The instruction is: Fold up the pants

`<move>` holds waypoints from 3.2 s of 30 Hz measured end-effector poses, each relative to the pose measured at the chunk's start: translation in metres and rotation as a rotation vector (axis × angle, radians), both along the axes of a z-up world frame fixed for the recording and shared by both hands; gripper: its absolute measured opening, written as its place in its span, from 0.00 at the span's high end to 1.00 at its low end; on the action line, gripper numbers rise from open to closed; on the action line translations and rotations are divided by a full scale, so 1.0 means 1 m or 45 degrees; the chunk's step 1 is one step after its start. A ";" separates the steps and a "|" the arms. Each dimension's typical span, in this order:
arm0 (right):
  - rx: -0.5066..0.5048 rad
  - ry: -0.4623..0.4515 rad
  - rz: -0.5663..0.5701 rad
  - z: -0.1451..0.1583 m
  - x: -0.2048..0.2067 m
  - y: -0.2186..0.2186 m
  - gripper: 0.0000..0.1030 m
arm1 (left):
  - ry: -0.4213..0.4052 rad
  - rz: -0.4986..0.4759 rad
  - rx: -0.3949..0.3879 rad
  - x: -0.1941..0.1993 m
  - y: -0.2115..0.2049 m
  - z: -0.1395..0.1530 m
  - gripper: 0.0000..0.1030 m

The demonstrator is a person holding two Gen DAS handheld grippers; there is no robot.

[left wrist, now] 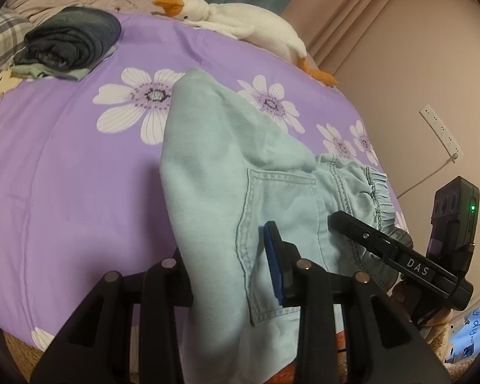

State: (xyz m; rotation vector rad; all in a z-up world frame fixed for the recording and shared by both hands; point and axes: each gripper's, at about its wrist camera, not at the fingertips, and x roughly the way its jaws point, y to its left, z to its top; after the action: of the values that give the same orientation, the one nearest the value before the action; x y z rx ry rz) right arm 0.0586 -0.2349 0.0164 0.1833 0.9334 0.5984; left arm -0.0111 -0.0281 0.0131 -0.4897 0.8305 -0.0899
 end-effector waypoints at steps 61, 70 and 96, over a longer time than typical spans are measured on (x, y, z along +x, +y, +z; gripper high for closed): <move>-0.308 0.171 -0.028 -0.063 0.083 0.041 0.51 | 0.383 0.036 0.019 0.083 0.015 -0.093 0.61; -0.381 0.193 -0.064 -0.082 0.084 0.041 0.34 | 0.365 0.022 0.025 0.083 0.014 -0.099 0.56; -0.340 -0.044 -0.118 -0.008 0.029 0.011 0.15 | 0.095 0.053 0.116 0.018 0.017 -0.006 0.01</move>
State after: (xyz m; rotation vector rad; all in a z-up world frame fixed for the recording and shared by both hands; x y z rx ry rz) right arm 0.0876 -0.2240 0.0089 -0.0232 0.9565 0.3857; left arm 0.0065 -0.0116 0.0074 -0.4267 0.8930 0.0049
